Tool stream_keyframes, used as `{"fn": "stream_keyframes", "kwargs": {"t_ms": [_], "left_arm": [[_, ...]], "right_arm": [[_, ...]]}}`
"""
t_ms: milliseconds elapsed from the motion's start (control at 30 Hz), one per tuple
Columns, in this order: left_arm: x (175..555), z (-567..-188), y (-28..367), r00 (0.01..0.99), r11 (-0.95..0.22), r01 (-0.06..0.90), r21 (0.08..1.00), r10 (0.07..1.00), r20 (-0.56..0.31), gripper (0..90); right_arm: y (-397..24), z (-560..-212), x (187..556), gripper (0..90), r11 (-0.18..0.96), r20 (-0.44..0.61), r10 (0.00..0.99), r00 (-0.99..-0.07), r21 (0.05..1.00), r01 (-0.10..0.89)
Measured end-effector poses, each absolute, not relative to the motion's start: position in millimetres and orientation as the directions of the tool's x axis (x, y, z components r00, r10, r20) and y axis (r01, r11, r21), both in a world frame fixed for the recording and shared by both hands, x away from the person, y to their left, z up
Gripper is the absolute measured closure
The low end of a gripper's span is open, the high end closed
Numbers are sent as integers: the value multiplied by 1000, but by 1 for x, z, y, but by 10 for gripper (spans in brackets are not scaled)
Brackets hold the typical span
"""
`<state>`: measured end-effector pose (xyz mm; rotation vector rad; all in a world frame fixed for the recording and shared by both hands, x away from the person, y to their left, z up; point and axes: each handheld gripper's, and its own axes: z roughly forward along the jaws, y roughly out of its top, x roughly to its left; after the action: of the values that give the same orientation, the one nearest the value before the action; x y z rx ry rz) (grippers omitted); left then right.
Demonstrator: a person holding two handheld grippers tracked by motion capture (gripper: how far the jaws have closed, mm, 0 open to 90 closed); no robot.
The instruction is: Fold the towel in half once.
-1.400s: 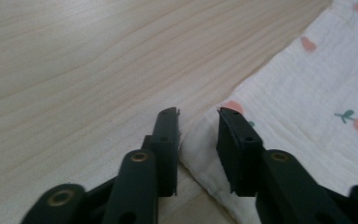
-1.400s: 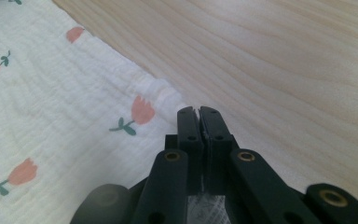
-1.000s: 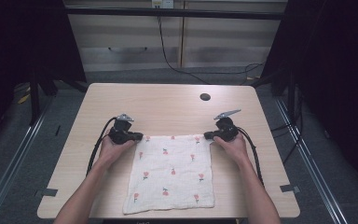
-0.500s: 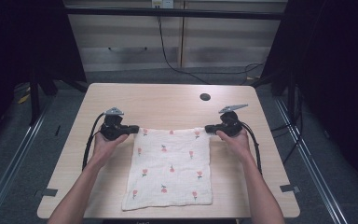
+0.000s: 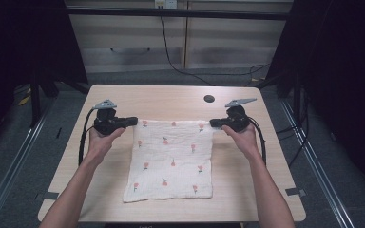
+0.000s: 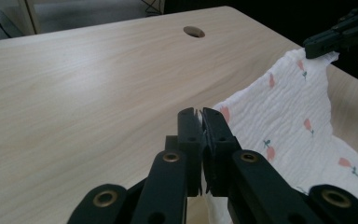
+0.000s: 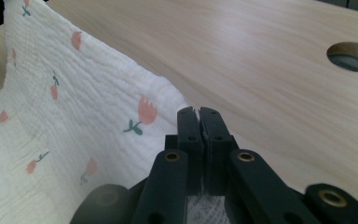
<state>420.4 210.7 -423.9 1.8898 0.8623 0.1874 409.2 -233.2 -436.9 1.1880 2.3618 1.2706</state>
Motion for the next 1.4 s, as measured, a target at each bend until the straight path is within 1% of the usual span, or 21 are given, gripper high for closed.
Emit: {"fn": "stream_keyframes", "kwargs": {"t_ms": [233,300,333,500,567,667,700,933,1000,1233,1400], "left_arm": [[422,-405,204,743,-223,456,862,628,-231,870],[422,-404,203,752,-223,448,866,618,-230,869],[421,-402,203,761,-234,435,870,611,-216,869],[423,-401,209,750,-229,437,870,627,-212,870],[425,-401,216,740,-221,442,869,637,-215,869],[424,-403,218,747,-227,441,868,629,-215,869],[422,-406,218,761,-236,432,871,614,-211,869],[412,-413,225,764,-248,423,871,615,-196,868],[408,-416,230,765,-234,424,875,609,-208,869],[396,-424,228,772,-233,420,877,600,-210,868],[383,-428,229,782,-239,412,880,588,-206,868]], "right_arm": [[-236,-416,417,884,290,157,752,-640,794,534],[-239,-410,419,884,289,150,755,-638,798,529],[-240,-408,421,884,288,147,755,-640,802,524],[-238,-403,425,884,293,137,751,-646,808,511],[-233,-403,424,883,300,130,743,-657,812,500],[-228,-404,422,883,312,122,738,-664,811,496],[-225,-406,421,883,312,120,732,-671,816,486],[-223,-414,409,884,325,114,710,-695,822,467],[-225,-418,402,883,322,125,697,-706,825,464],[-228,-424,392,881,308,140,686,-714,833,460],[-230,-428,378,877,291,144,670,-728,851,436]]}}
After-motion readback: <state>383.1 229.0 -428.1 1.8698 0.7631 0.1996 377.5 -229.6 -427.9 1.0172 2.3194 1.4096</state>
